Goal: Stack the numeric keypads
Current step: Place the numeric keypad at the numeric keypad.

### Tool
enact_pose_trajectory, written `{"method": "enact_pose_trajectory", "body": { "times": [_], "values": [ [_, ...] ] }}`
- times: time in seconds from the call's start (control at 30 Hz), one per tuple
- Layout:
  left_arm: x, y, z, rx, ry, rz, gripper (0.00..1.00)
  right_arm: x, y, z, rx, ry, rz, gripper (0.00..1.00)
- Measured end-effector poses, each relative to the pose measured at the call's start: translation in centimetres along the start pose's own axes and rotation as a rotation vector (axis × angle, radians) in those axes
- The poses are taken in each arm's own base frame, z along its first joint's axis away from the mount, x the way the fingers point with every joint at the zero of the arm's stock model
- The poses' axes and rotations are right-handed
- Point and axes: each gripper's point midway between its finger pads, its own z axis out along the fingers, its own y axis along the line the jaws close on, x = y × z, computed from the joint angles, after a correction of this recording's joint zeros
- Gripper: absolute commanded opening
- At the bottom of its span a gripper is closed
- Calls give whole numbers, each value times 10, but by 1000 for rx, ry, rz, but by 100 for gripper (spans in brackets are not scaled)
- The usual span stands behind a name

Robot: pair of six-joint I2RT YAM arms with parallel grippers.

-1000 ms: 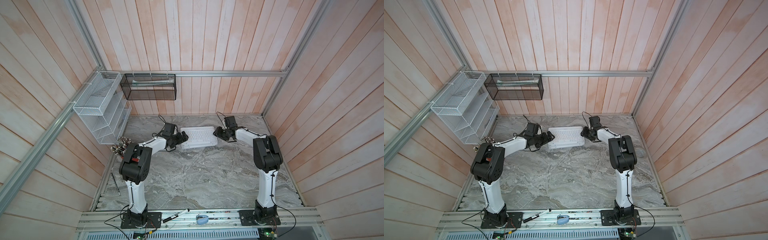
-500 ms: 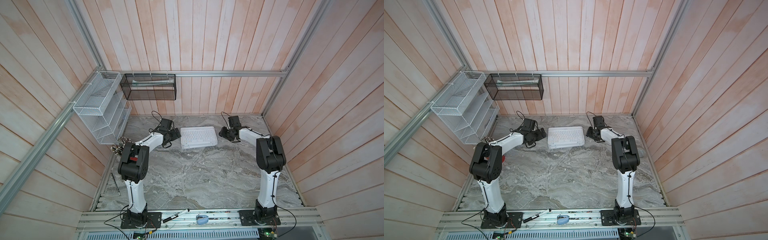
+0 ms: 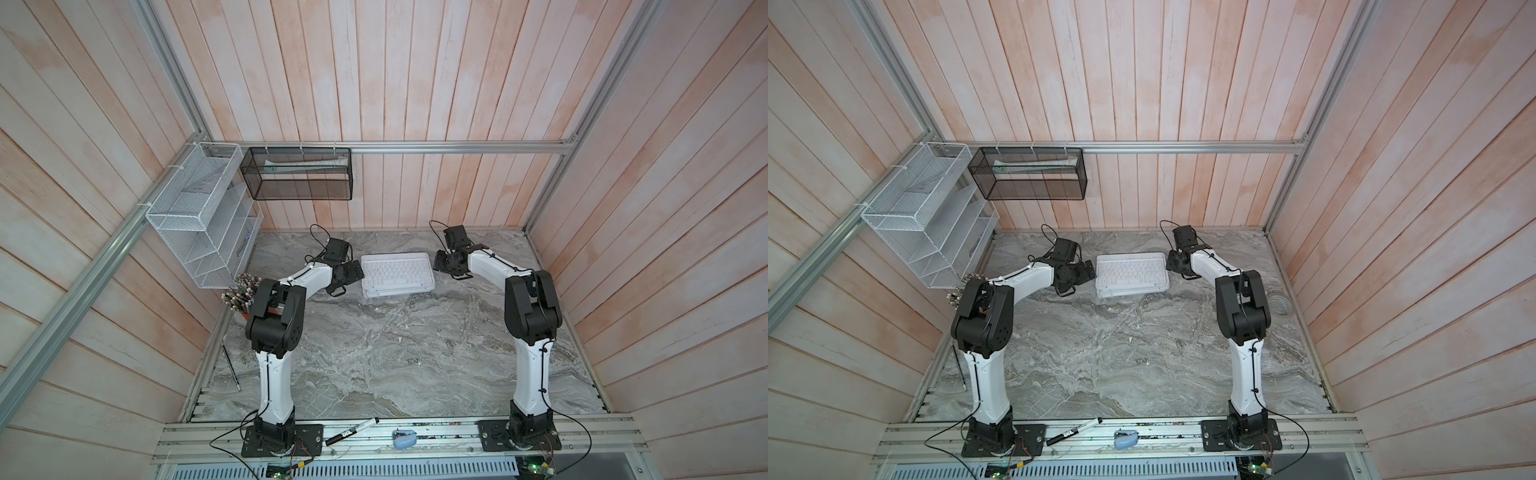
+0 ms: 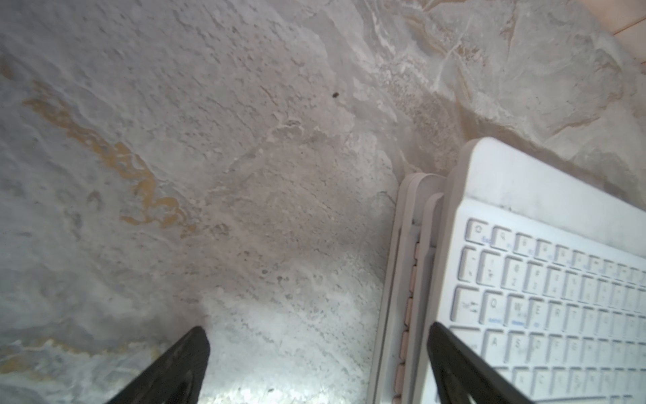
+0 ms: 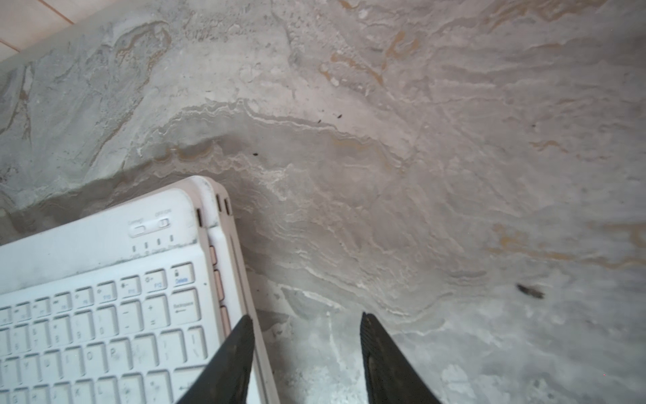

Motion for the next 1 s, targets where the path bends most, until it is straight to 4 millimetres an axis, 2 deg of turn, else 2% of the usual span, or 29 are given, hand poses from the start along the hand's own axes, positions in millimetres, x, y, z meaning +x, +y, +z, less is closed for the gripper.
{"method": "enact_pose_trajectory", "body": {
  "times": [0.13, 0.4, 0.7, 1.0],
  "values": [
    [5, -1, 1, -6, 12, 9, 98, 10, 1, 4, 12, 28, -13, 52],
    [6, 0, 1, -12, 13, 10, 99, 11, 1, 5, 12, 30, -15, 52],
    [4, 8, 2, -20, 3, 1, 99, 35, -16, 13, 66, 75, -21, 52],
    [2, 9, 2, -15, -6, -1, 99, 39, -12, 12, 53, 64, -30, 51]
  ]
}}
